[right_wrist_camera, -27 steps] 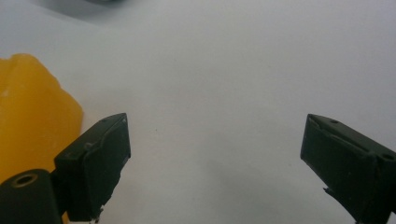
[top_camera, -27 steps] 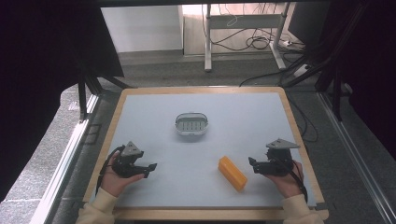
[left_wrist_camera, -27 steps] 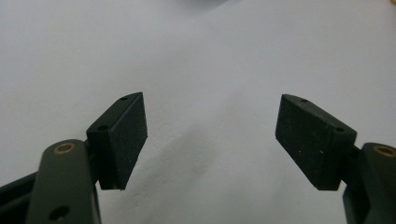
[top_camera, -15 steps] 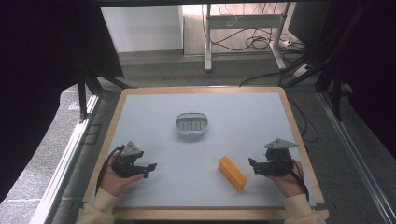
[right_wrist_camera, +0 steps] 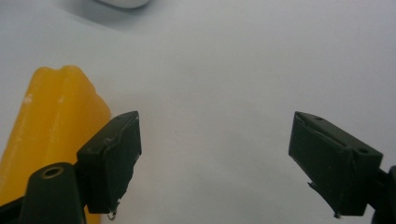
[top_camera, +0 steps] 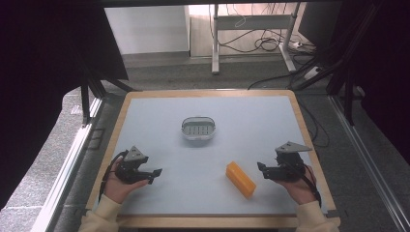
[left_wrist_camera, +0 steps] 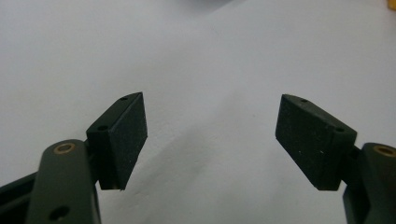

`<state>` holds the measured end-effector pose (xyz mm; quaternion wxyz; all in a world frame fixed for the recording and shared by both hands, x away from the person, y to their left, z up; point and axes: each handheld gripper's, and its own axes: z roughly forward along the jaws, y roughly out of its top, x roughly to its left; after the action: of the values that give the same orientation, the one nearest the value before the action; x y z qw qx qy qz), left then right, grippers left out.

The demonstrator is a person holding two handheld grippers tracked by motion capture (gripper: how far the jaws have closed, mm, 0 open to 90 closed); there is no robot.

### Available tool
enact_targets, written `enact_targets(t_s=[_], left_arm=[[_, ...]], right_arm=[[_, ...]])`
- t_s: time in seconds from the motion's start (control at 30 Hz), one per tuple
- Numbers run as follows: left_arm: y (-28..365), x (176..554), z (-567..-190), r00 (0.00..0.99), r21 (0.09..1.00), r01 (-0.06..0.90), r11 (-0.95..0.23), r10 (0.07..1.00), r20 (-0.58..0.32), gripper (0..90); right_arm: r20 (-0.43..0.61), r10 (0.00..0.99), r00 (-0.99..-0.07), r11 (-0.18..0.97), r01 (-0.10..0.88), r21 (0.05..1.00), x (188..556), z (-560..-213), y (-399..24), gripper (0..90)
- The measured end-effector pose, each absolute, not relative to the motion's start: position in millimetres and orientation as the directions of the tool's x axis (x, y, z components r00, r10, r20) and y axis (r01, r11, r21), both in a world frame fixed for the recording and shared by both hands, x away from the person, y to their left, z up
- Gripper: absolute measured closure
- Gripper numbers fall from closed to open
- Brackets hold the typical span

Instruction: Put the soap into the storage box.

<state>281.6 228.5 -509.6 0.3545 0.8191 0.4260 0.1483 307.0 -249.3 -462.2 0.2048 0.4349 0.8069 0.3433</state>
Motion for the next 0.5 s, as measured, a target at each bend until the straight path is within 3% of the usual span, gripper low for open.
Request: enact_targets(t_s=[0.5], left_arm=[[226.0,281.0,-509.4,0.601,0.703,0.589,-0.397,0.797,-0.053,24.9]], right_arm=[[-0.07,0.825,-0.561,0.441,0.562,0.7,305.8,-436.3,-238.6,20.7]])
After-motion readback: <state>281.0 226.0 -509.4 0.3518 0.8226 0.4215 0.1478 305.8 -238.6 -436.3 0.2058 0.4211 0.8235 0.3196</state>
